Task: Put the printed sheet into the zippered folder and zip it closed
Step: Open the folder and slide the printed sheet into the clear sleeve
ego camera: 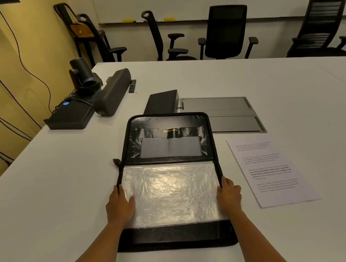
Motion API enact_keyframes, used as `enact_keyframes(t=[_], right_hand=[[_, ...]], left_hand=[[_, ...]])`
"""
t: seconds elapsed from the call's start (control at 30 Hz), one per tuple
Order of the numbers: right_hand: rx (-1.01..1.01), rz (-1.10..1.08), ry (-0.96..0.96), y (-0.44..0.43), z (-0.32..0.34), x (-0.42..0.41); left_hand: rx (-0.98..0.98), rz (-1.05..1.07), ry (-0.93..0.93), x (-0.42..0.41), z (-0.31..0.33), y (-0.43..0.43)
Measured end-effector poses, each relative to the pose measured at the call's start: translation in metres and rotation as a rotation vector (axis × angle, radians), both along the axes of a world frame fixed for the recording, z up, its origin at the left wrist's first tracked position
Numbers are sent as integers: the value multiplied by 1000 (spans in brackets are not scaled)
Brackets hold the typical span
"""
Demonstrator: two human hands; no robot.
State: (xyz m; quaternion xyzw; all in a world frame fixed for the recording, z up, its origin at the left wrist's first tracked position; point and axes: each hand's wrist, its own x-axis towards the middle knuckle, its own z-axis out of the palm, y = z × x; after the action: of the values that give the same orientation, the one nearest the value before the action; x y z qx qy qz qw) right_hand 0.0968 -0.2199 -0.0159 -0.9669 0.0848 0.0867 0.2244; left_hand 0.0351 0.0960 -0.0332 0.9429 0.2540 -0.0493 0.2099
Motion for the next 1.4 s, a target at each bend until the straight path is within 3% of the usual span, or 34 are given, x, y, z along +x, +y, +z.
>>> enact_keyframes(t=[0.23, 0.47, 0.93, 1.4], right_hand=[[52, 30, 10, 1, -3, -35], [-78, 110, 29, 5, -5, -69], [-130, 137, 39, 2, -8, -112], [83, 136, -58, -28, 7, -97]], left_hand=[[-36, -109, 55, -28, 2, 13], [75, -194, 36, -55, -1, 6], [37, -264, 49, -98, -2, 0], [166, -244, 63, -83, 12, -58]])
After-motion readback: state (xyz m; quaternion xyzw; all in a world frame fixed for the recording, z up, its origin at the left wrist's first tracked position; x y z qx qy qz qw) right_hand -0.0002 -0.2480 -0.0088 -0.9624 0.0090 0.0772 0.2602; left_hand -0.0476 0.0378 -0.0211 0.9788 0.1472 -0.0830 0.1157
